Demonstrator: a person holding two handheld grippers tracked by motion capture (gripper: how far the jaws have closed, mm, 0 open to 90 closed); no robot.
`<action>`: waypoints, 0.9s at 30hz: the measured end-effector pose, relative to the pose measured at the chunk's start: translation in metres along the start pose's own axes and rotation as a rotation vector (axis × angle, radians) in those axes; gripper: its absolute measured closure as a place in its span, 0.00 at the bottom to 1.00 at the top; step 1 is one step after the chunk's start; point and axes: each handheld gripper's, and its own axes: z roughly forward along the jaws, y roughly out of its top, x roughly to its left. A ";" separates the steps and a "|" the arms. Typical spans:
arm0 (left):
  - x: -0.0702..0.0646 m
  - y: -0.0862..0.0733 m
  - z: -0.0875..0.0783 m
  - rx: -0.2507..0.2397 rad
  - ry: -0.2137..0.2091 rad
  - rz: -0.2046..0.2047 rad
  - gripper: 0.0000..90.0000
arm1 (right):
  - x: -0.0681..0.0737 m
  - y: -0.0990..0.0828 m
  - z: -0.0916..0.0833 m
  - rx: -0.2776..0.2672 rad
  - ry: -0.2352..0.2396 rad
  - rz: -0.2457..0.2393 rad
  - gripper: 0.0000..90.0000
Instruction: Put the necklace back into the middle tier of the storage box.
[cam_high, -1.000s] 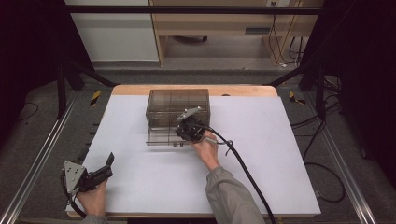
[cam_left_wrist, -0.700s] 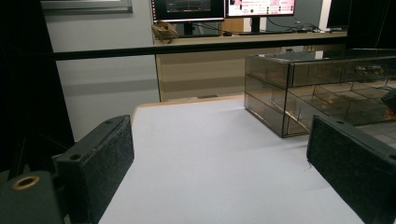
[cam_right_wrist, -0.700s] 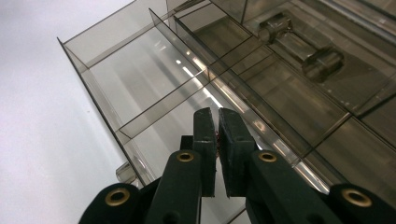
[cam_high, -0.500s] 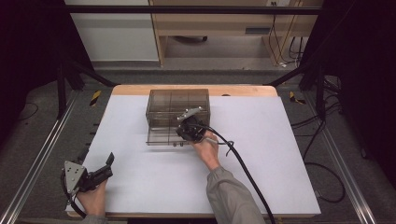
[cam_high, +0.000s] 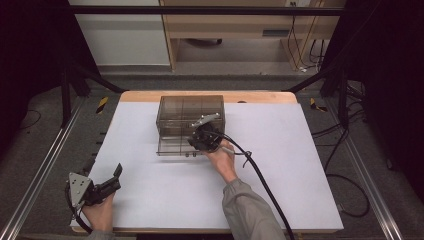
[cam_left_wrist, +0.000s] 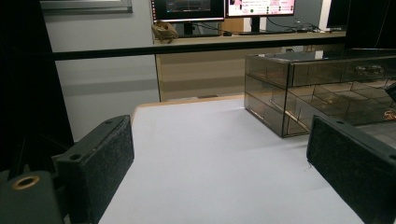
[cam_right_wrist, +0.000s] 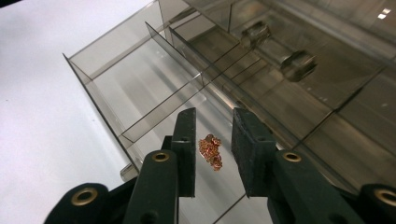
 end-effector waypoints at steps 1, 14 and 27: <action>0.000 0.000 0.000 0.000 0.000 0.000 0.08 | 0.000 0.000 0.000 0.000 0.000 0.000 0.78; 0.000 0.000 0.000 0.002 0.001 0.006 0.08 | 0.003 0.001 -0.047 -0.066 0.025 -0.009 0.60; -0.001 0.000 0.000 0.002 0.001 0.008 0.08 | -0.006 -0.012 -0.085 -0.087 -0.029 -0.017 0.49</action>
